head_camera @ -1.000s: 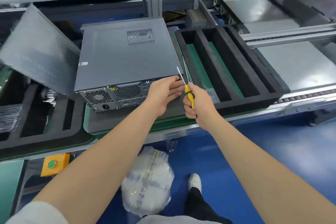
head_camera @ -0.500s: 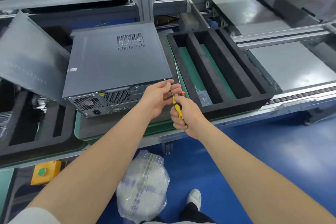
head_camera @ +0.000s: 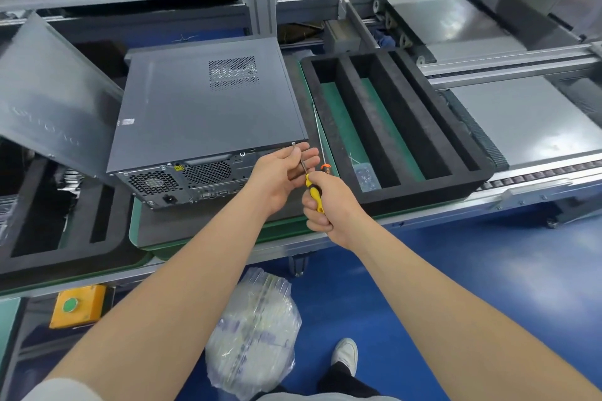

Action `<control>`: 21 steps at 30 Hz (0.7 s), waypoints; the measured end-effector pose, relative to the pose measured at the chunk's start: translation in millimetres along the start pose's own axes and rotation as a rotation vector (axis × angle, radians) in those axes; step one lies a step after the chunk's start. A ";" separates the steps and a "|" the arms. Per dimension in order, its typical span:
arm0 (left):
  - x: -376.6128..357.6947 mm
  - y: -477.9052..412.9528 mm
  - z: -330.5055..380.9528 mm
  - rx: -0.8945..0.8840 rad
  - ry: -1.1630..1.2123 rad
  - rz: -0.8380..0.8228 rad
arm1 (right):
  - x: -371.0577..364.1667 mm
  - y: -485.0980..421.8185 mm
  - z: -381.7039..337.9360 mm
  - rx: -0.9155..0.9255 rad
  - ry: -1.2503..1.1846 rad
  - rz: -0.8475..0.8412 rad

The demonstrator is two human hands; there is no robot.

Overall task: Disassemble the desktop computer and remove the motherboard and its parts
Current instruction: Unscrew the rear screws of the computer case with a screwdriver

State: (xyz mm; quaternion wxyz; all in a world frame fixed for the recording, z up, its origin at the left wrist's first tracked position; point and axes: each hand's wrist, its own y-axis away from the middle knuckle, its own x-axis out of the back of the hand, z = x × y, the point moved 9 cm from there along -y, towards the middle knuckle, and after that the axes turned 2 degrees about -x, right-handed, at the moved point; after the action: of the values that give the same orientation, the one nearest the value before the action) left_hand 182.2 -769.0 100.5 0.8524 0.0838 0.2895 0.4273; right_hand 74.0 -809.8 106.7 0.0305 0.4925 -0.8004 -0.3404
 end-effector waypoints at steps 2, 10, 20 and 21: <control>0.2 -1.1 -0.5 0.002 0.000 -0.003 | -0.3 -2.0 -0.2 0.032 0.010 0.001; 3.0 -2.4 -3.5 0.029 0.040 -0.016 | 1.8 -2.7 -8.5 0.256 0.335 0.116; -1.4 1.1 -0.6 0.086 0.009 -0.001 | -2.6 13.1 -39.8 0.504 1.141 0.509; -1.5 1.5 -0.7 0.092 -0.009 0.001 | -4.3 13.7 -41.1 0.508 1.212 0.540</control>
State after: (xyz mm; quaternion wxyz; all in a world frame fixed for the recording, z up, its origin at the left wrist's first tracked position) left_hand 180.1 -769.3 101.1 0.8488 0.1249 0.3048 0.4136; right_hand 81.4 -823.6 147.4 0.4379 0.3713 -0.7914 0.2098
